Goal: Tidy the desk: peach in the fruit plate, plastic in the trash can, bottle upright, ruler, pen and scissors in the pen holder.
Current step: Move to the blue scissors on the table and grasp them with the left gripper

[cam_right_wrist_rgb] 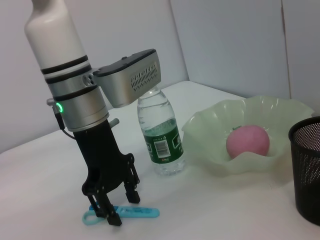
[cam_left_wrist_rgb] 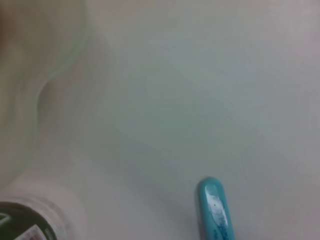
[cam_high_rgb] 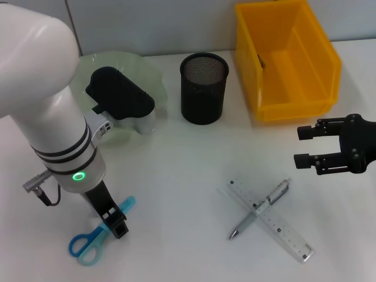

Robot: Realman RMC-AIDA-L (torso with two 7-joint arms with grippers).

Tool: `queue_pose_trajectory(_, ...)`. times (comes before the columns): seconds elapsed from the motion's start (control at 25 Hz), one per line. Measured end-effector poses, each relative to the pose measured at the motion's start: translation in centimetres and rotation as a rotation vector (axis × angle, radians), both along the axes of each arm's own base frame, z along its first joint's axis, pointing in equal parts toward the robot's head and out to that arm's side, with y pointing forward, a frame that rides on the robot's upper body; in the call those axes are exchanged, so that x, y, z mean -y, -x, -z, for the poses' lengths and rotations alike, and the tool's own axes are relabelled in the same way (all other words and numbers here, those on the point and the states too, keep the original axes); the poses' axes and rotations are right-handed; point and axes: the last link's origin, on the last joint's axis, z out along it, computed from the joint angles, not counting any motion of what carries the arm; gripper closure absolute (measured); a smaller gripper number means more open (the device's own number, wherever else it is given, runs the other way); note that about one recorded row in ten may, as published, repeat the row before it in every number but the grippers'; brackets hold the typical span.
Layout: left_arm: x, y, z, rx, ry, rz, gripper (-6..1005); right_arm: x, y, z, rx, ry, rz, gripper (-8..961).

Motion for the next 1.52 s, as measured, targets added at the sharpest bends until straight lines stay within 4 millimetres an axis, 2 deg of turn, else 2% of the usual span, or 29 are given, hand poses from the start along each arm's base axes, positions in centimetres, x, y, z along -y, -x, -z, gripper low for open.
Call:
queue_pose_trajectory(1.32, 0.24, 0.05, 0.33, -0.018, 0.016, 0.016, 413, -0.13, 0.07, -0.13, 0.005, 0.001, -0.003, 229)
queue_pose_trajectory(1.52, 0.24, -0.01, 0.34, -0.017, 0.016, 0.019, 507, -0.13, 0.07, -0.15, 0.004, 0.0, -0.003, 229)
